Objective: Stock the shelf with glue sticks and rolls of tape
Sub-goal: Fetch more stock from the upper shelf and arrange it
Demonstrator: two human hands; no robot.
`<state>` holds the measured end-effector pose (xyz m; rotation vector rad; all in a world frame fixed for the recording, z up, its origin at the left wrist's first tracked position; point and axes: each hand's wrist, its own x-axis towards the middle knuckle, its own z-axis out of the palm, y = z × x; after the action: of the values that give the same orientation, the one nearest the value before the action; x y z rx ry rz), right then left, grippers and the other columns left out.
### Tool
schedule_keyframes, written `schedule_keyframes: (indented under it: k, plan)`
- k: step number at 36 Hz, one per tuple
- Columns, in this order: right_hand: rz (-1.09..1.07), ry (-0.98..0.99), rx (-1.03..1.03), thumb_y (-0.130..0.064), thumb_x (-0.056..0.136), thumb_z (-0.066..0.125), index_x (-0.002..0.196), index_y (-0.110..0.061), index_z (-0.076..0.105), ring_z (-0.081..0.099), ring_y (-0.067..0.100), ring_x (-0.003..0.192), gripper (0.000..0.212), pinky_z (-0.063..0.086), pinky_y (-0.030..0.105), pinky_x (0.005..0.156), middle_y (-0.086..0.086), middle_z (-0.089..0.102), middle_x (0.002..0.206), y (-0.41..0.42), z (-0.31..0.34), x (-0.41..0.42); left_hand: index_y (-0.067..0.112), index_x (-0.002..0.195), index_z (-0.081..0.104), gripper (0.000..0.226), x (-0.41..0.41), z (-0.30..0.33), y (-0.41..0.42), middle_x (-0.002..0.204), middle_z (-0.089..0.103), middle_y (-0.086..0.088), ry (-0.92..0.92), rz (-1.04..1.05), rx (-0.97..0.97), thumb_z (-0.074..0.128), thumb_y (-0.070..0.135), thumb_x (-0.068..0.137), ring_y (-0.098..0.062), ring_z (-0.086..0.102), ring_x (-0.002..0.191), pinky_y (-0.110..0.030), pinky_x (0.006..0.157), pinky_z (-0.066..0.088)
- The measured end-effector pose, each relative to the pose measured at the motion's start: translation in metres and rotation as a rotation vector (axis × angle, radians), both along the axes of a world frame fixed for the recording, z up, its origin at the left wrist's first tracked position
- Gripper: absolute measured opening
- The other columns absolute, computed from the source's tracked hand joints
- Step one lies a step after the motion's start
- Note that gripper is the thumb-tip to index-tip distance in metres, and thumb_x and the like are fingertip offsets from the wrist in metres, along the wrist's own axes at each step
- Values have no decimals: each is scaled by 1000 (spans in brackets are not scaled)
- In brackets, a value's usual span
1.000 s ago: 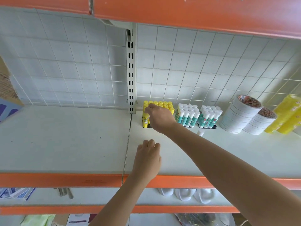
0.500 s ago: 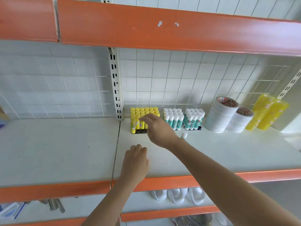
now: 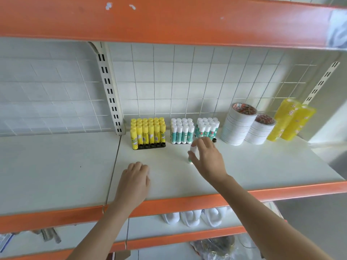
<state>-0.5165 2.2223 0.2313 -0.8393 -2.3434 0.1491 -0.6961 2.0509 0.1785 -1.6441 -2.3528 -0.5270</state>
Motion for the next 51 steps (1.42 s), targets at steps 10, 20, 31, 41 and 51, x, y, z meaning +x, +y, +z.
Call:
schedule_keyframes:
  k: [10,20,31,41,51]
  plan:
    - [11,12,-271,-26,93,57,103,-21,47,60,16,86,16,45,31,65,-11,59,98,11,-9,11,11,74,59,23,5,4,4,74,55,-3,30,16,-27,74,-2,62,-29,55,67,-35,52,47]
    - [1,120,-283,-23,89,62,101,-21,46,60,11,82,20,46,31,66,-11,60,90,30,-6,39,12,72,61,16,50,11,25,72,57,0,-17,-49,66,46,15,77,-24,56,68,-35,51,48]
    - [-34,224,-276,-19,91,60,96,-26,40,63,13,82,22,51,37,70,-12,59,88,79,5,80,14,75,59,11,121,11,97,75,54,-1,-61,-181,108,48,14,75,-26,56,72,-36,53,47]
    - [-36,227,-290,-16,93,58,98,-18,46,62,18,84,13,53,45,73,-6,62,87,109,-2,80,22,81,63,30,149,1,121,89,59,7,-83,-188,11,38,37,83,-19,56,86,-38,71,49]
    - [-18,188,-252,-17,94,59,103,-10,52,62,25,84,14,52,42,71,1,66,97,126,-7,64,24,88,64,27,148,-2,123,93,60,8,-74,-198,45,43,39,79,-20,58,88,-39,71,49]
